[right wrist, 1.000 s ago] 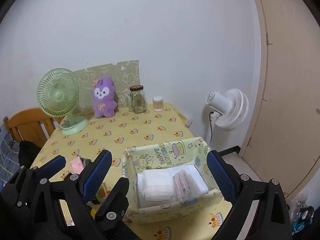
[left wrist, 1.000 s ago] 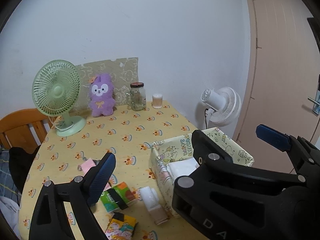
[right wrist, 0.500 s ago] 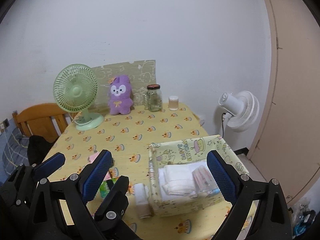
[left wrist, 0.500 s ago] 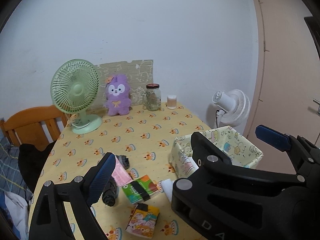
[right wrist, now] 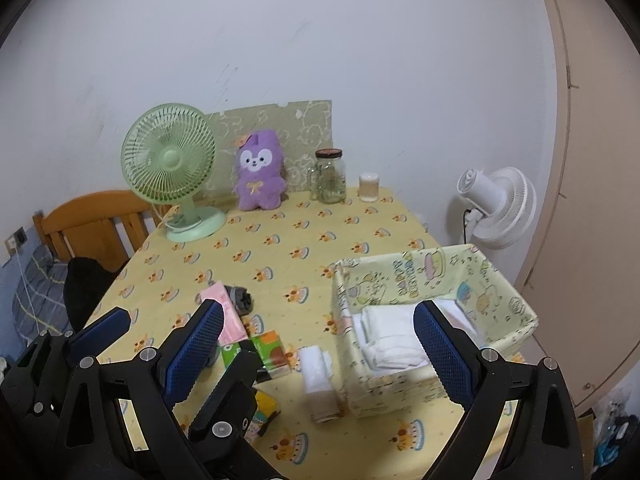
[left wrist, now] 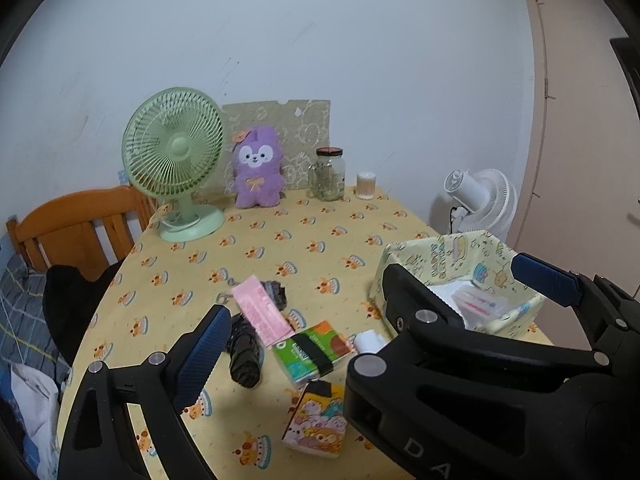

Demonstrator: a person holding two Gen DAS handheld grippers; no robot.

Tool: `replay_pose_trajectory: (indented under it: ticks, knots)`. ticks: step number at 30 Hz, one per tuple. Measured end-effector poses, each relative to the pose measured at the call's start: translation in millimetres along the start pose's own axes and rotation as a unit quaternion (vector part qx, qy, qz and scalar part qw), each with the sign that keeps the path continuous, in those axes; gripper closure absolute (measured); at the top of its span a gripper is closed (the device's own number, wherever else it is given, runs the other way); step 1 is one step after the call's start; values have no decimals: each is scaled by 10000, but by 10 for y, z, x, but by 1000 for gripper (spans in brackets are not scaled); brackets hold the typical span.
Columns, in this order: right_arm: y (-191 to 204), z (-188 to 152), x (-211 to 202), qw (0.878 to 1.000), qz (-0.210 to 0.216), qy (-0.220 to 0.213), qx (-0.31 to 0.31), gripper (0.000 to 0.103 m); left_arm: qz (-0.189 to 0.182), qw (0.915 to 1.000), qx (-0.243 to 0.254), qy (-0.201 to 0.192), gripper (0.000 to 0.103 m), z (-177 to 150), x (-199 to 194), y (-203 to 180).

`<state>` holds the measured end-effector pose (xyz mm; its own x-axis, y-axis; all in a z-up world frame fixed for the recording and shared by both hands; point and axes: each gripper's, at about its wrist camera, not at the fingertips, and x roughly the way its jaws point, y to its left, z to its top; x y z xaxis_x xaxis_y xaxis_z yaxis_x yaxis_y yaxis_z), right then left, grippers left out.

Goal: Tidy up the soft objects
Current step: 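Lift both grippers out of the box and move back over the table items, then grasp the yellow cartoon tissue pack with the right gripper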

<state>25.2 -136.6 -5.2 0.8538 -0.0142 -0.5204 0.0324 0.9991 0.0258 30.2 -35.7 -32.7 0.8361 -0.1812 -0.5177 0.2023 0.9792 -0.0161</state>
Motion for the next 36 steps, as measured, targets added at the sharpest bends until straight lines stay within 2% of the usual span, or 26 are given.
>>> replay_pose_trajectory:
  ticks: [20, 36]
  knots:
    - [328, -445, 410, 9992, 164, 332, -179, 6, 104, 9990, -145, 415, 8, -480, 299, 334]
    - [443, -769, 683, 9955, 262, 844, -344, 6, 69, 9958, -276, 869, 10, -785, 484, 443]
